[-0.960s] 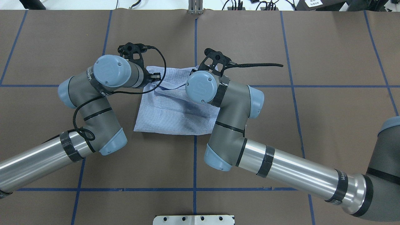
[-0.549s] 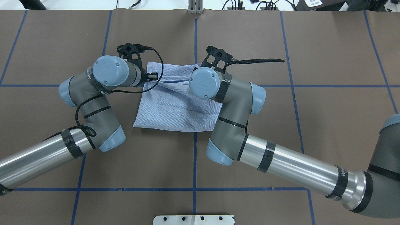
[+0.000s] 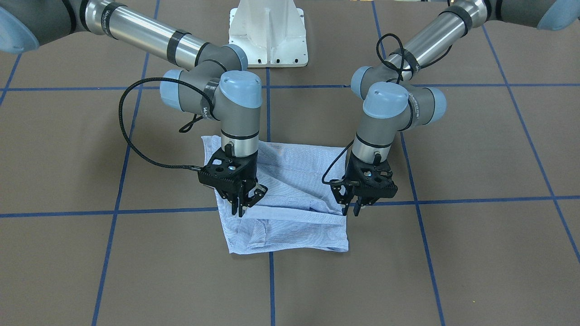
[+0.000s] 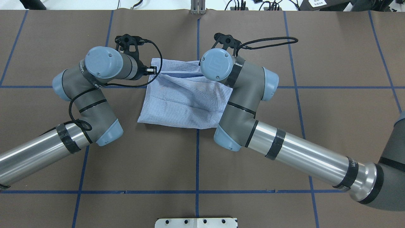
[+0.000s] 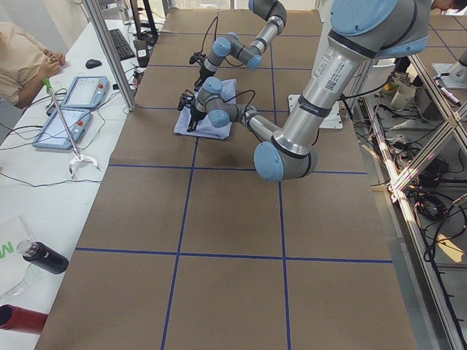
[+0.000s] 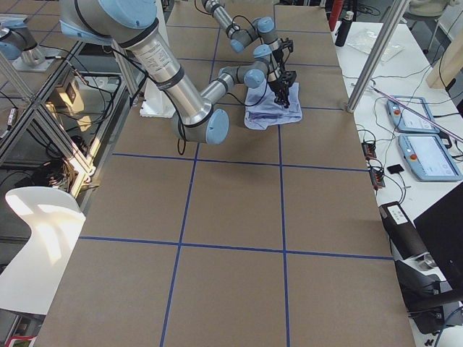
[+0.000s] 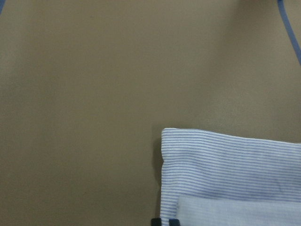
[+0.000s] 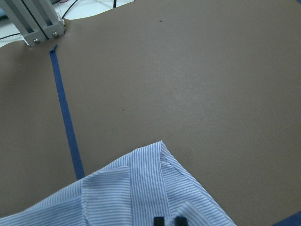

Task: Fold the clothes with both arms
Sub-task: 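Lay the folded edge down onto the far half with both grippers, then release the shirt and raise both grippers away from it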

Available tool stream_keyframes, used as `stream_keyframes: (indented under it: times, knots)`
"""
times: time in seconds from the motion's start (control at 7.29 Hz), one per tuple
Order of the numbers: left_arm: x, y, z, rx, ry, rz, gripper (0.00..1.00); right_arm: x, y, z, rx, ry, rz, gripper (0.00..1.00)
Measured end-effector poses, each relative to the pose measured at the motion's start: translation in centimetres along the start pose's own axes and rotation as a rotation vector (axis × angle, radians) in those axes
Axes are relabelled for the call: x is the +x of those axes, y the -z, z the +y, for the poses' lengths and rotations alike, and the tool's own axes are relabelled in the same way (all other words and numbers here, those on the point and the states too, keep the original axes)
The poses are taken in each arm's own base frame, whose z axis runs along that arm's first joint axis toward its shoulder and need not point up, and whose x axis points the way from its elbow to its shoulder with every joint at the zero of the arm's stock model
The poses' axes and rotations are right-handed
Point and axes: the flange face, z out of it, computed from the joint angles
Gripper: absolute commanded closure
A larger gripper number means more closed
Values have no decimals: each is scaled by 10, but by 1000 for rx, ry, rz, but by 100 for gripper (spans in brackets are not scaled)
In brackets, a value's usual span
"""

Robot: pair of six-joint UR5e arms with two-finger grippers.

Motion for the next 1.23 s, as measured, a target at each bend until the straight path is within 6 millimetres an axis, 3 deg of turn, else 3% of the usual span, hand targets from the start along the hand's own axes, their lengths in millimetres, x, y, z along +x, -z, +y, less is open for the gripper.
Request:
stream_keyframes:
  times: [0.27, 0.41, 0.55, 0.82, 1.23]
  knots:
    - [-25, 37, -4, -24, -84, 50, 0, 18, 25, -53, -118, 76, 20, 0]
    - [-37, 62, -2, -34, -131, 58, 0, 37, 38, -79, -158, 128, 43, 0]
    - [-47, 91, -1, -52, -186, 50, 0, 75, 48, -107, -199, 192, 51, 0]
    - [-90, 148, 6, -67, -319, 18, 0, 198, 69, -160, -278, 353, 26, 0]
    - [-207, 221, 5, -108, -491, 10, 0, 418, 95, -212, -366, 547, 23, 0]
